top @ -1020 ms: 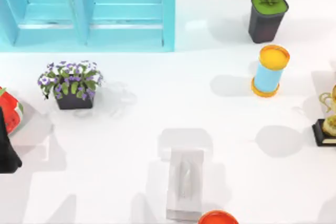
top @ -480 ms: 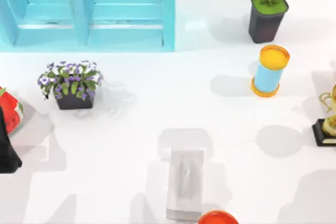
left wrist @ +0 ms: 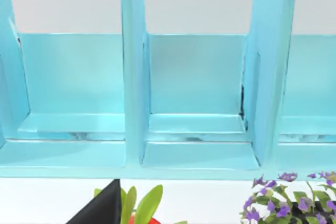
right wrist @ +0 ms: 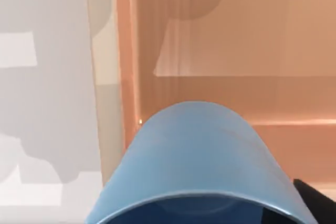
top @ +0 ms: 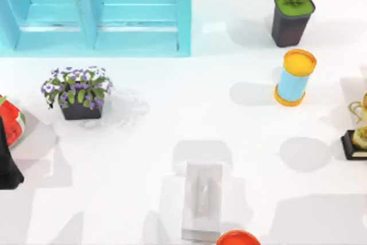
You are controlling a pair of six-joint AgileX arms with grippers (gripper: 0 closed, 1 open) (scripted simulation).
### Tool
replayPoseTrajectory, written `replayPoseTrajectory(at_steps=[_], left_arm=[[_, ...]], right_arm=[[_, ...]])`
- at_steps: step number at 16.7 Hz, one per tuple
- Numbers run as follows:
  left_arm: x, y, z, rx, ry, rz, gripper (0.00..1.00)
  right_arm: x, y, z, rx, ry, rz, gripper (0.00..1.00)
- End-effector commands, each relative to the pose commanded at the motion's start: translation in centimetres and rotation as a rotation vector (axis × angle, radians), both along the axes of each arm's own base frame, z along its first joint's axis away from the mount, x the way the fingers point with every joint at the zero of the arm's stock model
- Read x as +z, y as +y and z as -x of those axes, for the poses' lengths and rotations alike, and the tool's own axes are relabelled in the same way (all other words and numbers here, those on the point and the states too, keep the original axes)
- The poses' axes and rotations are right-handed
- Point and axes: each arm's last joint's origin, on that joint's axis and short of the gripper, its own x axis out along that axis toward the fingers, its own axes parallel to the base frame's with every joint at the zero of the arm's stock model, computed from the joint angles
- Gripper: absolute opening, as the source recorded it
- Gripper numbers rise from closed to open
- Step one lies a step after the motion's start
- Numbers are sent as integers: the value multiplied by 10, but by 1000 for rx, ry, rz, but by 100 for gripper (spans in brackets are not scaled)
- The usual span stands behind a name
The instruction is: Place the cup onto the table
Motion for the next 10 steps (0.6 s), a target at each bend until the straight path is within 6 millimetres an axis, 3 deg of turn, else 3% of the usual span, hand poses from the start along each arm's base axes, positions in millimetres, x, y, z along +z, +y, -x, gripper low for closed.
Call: replayPoseTrajectory(at_steps=[10], left_arm=[[0,0,0,0,0,0,100]], right_arm=[[4,4,-2,-4,-1,3,0]])
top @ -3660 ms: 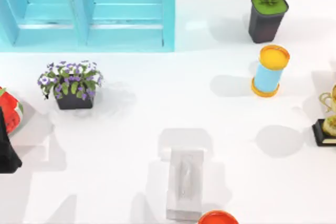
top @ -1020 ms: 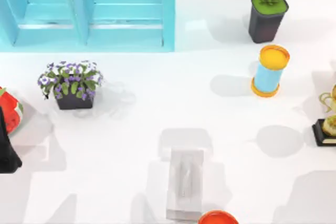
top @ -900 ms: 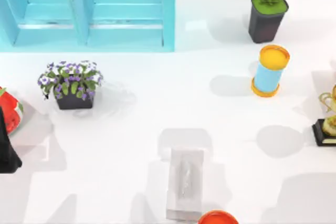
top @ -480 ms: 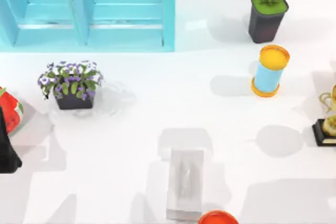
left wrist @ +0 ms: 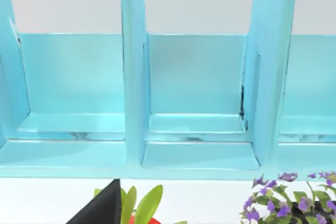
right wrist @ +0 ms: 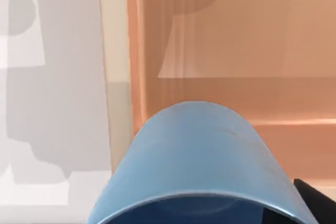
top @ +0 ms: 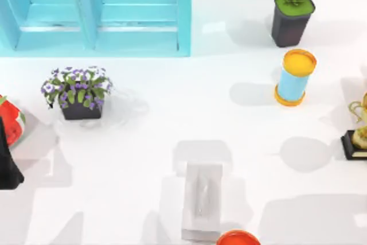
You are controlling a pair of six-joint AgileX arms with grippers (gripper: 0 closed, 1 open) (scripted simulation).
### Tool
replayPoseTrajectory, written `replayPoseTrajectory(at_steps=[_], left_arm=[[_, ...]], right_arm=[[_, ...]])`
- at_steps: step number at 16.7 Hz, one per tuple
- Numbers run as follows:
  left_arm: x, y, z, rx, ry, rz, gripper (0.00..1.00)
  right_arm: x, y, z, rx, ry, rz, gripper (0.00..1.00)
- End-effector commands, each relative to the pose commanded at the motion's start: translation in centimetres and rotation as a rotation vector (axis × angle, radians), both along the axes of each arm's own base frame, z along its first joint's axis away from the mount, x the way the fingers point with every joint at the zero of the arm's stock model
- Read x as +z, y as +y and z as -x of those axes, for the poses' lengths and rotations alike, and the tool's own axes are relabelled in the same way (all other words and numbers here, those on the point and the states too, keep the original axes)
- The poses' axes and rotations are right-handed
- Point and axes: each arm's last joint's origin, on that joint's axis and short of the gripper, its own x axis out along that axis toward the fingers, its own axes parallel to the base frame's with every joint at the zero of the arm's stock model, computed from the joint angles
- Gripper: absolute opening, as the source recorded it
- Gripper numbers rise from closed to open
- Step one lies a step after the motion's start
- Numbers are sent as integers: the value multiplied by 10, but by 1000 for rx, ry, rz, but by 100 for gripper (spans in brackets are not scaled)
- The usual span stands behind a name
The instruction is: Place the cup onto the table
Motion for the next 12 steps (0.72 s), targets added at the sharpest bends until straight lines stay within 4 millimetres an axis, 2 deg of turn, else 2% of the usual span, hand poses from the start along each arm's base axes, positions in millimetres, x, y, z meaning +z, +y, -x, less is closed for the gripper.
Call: replayPoseTrajectory(at_steps=[3,6,9,12], left_arm=[[0,0,0,0,0,0,100],[0,0,0,0,0,0,100],[0,0,0,0,0,0,100],[0,0,0,0,0,0,100]], right_arm=[[14,12,-21,6,-38,28,0],[36,39,-57,9,-105,50,0],[54,82,-98,9,-167,38,0],[59,138,-134,6,-192,-1,0]])
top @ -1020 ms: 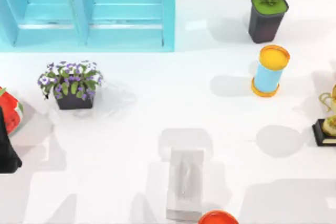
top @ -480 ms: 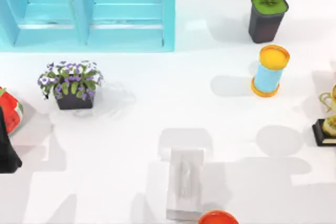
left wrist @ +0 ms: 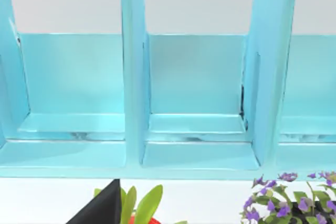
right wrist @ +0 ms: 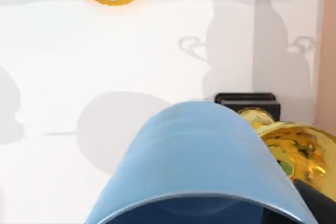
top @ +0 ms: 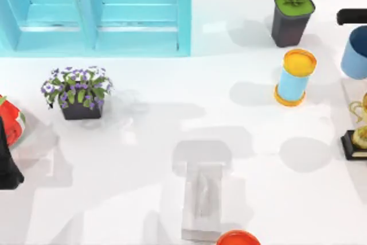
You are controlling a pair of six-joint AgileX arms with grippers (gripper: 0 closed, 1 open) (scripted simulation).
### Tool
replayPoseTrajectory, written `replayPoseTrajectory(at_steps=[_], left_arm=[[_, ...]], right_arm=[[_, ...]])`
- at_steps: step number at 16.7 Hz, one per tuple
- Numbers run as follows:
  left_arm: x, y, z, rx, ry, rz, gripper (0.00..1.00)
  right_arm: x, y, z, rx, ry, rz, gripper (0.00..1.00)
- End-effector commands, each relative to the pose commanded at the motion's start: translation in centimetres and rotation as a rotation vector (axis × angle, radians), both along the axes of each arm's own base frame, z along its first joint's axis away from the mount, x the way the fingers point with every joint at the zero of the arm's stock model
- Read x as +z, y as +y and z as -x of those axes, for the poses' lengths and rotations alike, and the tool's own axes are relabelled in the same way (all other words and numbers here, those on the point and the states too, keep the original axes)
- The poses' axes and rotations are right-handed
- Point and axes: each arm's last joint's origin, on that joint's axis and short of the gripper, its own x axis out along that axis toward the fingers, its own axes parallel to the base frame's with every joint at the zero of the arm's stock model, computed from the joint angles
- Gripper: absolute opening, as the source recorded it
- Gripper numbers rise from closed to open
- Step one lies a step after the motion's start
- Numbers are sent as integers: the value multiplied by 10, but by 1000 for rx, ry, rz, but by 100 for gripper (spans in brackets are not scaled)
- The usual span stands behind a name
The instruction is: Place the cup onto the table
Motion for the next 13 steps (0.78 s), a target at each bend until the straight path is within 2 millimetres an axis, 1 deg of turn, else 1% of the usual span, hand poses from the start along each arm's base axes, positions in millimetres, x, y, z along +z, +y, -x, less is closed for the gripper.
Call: replayPoseTrajectory(at_steps=[3,5,7,9,10,13], left_arm=[[0,0,0,0,0,0,100],[0,0,0,0,0,0,100],[0,0,0,0,0,0,100],[0,0,0,0,0,0,100],[0,0,0,0,0,0,100],[0,0,0,0,0,0,100]], right_arm=[[-11,60,-26,3,24,-40,0],[-26,96,-37,4,60,-55,0],[-42,125,-43,3,102,-58,0],[-56,144,-46,2,136,-55,0],[-59,149,-47,3,145,-54,0],[-60,150,-47,3,148,-53,0]])
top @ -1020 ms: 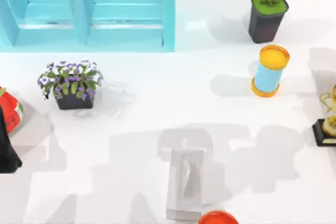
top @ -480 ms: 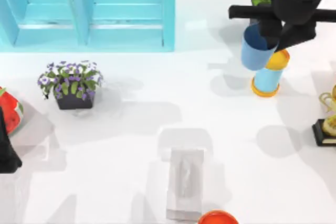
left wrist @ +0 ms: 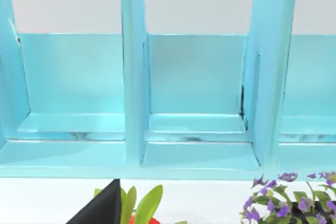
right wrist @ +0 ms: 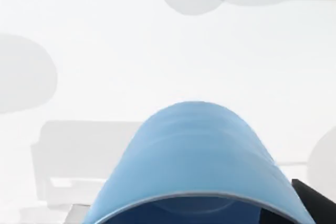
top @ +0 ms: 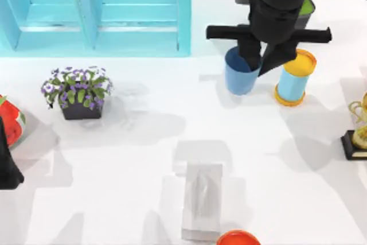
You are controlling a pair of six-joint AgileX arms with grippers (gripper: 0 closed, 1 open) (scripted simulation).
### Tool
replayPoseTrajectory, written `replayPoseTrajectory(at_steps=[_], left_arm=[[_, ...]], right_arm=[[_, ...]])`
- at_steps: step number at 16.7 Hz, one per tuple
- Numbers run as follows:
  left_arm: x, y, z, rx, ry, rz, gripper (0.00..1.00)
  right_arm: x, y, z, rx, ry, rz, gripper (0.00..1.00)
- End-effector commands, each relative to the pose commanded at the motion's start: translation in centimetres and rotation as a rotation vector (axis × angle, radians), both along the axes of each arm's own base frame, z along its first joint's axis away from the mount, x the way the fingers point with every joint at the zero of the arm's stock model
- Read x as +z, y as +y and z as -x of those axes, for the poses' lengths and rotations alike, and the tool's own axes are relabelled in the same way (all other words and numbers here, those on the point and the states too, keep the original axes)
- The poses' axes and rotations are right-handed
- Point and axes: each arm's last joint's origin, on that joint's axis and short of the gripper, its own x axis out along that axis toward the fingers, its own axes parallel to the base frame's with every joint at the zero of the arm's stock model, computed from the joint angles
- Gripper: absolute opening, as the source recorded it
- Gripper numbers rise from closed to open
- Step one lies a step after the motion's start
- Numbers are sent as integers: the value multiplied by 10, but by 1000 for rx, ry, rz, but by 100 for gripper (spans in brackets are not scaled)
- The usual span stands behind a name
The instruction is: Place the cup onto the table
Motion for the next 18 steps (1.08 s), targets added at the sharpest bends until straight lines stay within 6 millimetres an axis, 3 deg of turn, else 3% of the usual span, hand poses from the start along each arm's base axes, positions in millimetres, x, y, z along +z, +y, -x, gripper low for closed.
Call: replayPoseTrajectory(at_steps=[5,11,16,18], left_arm=[[0,0,0,0,0,0,100],[0,0,0,0,0,0,100],[0,0,0,0,0,0,100],[0,0,0,0,0,0,100]], right_arm=[[-10,0,-2,-6,-1,-2,0],[-60,10,-2,-3,1,0,0],[-64,12,-2,0,0,0,0],[-64,12,-2,0,0,0,15]])
